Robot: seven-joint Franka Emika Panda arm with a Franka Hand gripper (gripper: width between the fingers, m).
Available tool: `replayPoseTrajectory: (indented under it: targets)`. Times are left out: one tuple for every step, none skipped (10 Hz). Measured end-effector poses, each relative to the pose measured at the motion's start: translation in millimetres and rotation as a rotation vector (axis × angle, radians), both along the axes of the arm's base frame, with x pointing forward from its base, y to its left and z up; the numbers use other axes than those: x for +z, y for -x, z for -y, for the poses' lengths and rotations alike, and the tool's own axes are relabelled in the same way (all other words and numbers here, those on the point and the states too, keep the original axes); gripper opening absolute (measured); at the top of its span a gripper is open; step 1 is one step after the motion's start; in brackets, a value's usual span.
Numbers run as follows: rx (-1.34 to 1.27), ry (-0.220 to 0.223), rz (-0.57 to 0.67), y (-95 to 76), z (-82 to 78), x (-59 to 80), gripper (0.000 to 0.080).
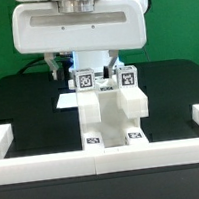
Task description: Assemble chair
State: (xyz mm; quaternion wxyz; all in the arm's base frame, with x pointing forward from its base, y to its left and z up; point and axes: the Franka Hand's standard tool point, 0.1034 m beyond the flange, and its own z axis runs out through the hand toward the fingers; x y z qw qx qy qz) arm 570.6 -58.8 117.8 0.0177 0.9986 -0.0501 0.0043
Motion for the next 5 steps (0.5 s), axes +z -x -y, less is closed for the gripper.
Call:
replayPoseTrajectory:
  targets:
    - [0.031,0.0,-0.001,0.1,0.4,0.0,0.0649]
    - [0.115,0.002,-0.005,0.2,1.3,0.0,0.0649]
    - [0.19,0.004,-0.008,0.4,2.4,0.0,0.0649]
    - [0.244,0.01,-0.013,0.6,3.5,0.0,0.0649]
    - [0.258,0.01,-0.013,0.6,3.7,0.0,0.0649]
